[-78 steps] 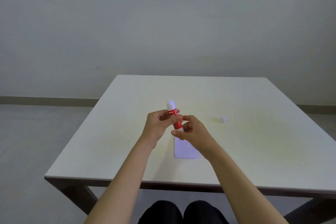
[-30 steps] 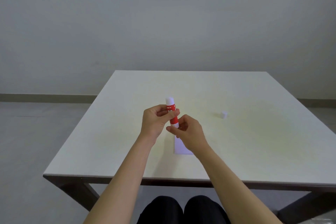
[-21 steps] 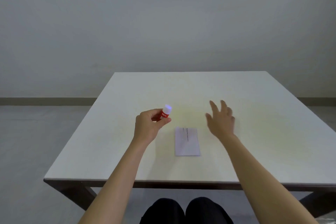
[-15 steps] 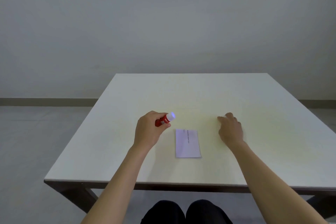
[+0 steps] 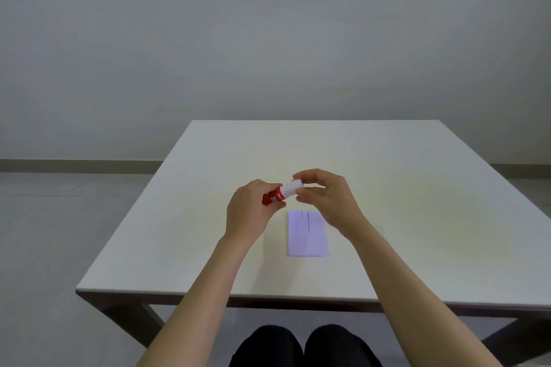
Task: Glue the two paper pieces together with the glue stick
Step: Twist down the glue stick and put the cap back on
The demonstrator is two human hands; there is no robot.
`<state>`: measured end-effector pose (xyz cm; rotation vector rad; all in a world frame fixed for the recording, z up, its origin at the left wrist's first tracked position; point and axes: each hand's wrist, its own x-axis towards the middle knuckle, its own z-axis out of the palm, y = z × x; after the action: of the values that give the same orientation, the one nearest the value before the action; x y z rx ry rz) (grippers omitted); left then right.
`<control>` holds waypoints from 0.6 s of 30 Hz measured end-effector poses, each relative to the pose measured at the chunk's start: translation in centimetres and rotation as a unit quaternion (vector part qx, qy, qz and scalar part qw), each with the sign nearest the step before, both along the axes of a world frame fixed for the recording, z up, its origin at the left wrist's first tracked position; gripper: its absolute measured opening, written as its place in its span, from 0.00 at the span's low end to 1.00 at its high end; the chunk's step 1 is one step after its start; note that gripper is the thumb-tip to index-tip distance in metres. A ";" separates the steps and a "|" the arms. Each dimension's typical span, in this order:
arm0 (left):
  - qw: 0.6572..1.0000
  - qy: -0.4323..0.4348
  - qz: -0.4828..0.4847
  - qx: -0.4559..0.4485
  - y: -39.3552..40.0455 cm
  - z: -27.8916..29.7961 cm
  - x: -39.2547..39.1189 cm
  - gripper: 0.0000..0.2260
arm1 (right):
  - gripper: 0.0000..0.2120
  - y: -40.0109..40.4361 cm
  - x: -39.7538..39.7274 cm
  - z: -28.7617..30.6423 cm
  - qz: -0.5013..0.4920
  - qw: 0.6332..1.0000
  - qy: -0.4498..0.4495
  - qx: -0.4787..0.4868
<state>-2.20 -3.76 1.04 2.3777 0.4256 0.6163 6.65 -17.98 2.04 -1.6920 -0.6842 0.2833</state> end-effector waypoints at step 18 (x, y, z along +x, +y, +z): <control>0.999 0.038 -0.002 0.017 -0.2 -0.1 -0.3 0.11 | 0.26 1.6 0.4 0.4 -0.076 0.928 -0.215 -0.296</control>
<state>-2.49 -3.99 0.90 2.4402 0.4481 0.5361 7.08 -16.34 2.45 -2.4159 -0.8332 -0.0066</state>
